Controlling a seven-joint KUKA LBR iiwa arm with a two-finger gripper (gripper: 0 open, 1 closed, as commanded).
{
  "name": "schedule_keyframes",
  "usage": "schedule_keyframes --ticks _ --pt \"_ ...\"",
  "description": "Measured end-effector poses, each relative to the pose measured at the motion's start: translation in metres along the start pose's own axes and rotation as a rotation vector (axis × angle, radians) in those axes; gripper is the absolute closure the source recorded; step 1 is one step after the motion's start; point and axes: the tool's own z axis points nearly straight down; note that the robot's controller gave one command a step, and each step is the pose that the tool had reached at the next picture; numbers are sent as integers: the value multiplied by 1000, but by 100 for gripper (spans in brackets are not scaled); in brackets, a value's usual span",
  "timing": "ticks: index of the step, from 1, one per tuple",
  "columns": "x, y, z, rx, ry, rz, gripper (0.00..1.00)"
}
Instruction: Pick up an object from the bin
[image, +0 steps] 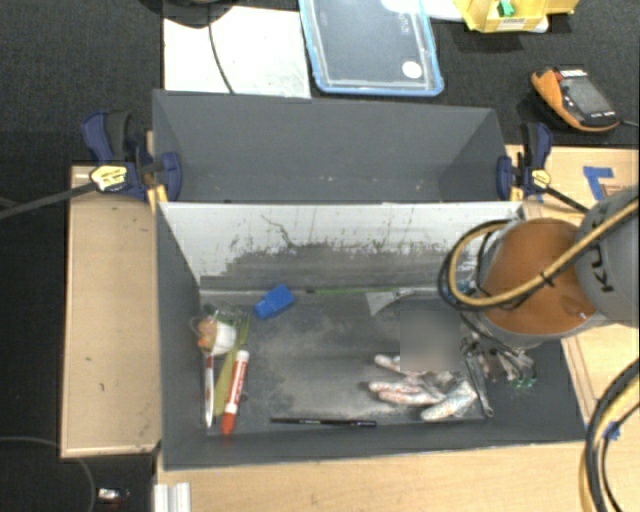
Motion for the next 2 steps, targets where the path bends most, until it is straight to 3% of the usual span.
schedule_keyframes --ticks 1,2 --pt "2 1 -35 -3 6 0 100" --pt "0 0 -68 -1 1 2 100"
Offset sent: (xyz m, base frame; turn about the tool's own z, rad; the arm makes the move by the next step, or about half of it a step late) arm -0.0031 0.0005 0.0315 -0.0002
